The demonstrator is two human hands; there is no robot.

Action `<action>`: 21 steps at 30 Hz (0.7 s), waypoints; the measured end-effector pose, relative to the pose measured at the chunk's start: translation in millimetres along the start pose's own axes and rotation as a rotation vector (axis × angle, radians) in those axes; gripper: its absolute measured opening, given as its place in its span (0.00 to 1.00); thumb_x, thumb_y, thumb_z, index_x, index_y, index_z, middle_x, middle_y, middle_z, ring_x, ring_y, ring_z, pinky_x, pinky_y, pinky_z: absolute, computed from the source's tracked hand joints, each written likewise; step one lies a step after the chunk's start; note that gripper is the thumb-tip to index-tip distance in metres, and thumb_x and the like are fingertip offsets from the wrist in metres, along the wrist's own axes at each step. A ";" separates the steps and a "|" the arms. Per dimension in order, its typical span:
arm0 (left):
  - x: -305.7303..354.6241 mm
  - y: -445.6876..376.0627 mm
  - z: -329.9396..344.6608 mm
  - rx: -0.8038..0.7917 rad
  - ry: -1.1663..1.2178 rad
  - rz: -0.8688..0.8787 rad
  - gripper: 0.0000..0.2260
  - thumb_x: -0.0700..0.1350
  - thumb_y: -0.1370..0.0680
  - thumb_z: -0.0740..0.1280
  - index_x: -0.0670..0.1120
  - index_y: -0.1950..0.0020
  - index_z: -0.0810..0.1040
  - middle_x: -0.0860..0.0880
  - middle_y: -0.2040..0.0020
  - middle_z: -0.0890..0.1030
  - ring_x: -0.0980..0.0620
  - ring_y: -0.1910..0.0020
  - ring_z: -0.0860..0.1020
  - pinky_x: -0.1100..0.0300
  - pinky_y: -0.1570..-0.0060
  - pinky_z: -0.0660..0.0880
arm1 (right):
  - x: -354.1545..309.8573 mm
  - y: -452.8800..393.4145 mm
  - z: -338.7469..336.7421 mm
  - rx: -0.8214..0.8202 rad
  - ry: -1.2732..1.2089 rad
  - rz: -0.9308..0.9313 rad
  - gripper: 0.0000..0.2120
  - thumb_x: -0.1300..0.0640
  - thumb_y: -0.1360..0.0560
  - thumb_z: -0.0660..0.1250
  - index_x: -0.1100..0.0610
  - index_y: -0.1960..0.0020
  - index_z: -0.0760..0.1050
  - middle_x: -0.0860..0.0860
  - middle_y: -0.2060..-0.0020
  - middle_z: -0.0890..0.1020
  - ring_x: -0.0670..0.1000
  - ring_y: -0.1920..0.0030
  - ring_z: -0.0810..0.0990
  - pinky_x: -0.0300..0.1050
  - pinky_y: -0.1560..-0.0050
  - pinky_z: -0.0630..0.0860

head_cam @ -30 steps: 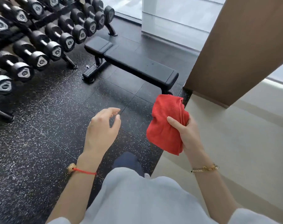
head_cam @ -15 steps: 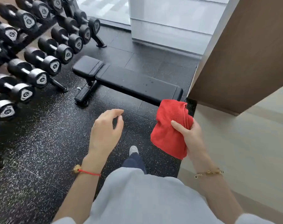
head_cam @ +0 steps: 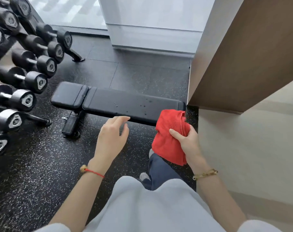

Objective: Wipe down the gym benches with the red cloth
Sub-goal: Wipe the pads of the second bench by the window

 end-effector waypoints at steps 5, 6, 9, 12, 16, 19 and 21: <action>-22.3 -73.4 37.5 -0.048 -0.019 0.030 0.12 0.40 0.21 0.64 0.47 0.38 0.79 0.51 0.43 0.81 0.52 0.42 0.77 0.56 0.40 0.73 | 7.6 -71.6 20.5 0.029 0.058 0.026 0.21 0.57 0.34 0.78 0.55 0.44 0.74 0.52 0.48 0.82 0.50 0.49 0.81 0.48 0.43 0.77; -27.5 -89.1 46.8 -0.057 -0.025 0.037 0.12 0.40 0.21 0.64 0.47 0.39 0.79 0.51 0.43 0.81 0.51 0.43 0.77 0.56 0.40 0.73 | 9.8 -87.5 25.3 0.030 0.070 0.029 0.21 0.57 0.34 0.78 0.55 0.45 0.74 0.51 0.49 0.82 0.49 0.49 0.81 0.46 0.45 0.76; -44.4 -132.2 77.2 -0.093 -0.036 0.040 0.12 0.39 0.21 0.63 0.46 0.39 0.79 0.51 0.44 0.81 0.51 0.44 0.77 0.58 0.42 0.73 | 18.8 -134.7 40.4 0.028 0.111 0.037 0.19 0.57 0.33 0.78 0.54 0.46 0.74 0.51 0.49 0.82 0.48 0.51 0.80 0.44 0.47 0.75; -66.3 -170.8 114.4 -0.118 -0.038 0.055 0.12 0.39 0.21 0.64 0.46 0.39 0.79 0.50 0.45 0.81 0.50 0.46 0.77 0.54 0.44 0.75 | 34.7 -183.3 55.1 0.038 0.145 0.054 0.20 0.57 0.32 0.77 0.56 0.45 0.74 0.52 0.48 0.81 0.50 0.49 0.80 0.49 0.43 0.76; -105.7 -213.8 184.5 -0.180 -0.071 0.085 0.13 0.39 0.22 0.64 0.46 0.38 0.78 0.50 0.44 0.81 0.49 0.46 0.77 0.52 0.44 0.75 | 70.4 -253.0 71.0 0.089 0.208 0.058 0.22 0.55 0.32 0.77 0.58 0.43 0.73 0.53 0.47 0.81 0.53 0.45 0.79 0.55 0.39 0.75; -139.7 -239.8 244.0 -0.213 -0.082 0.100 0.13 0.39 0.21 0.64 0.45 0.38 0.78 0.49 0.43 0.81 0.48 0.43 0.77 0.51 0.42 0.74 | 107.2 -307.4 85.4 0.108 0.224 0.052 0.23 0.54 0.32 0.77 0.58 0.42 0.72 0.53 0.46 0.80 0.54 0.44 0.79 0.56 0.39 0.74; -163.5 -253.8 284.8 -0.221 -0.087 0.111 0.12 0.39 0.21 0.63 0.44 0.38 0.78 0.48 0.42 0.81 0.47 0.42 0.77 0.50 0.42 0.74 | 136.2 -341.5 95.5 0.117 0.235 0.036 0.23 0.54 0.32 0.77 0.59 0.42 0.72 0.54 0.45 0.80 0.54 0.43 0.78 0.56 0.38 0.73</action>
Point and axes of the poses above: each hand's wrist, its own y-axis away from the middle knuckle, its own z-axis out of the palm, x = y × z, the point moved 8 cm from there along -y, towards the middle knuckle
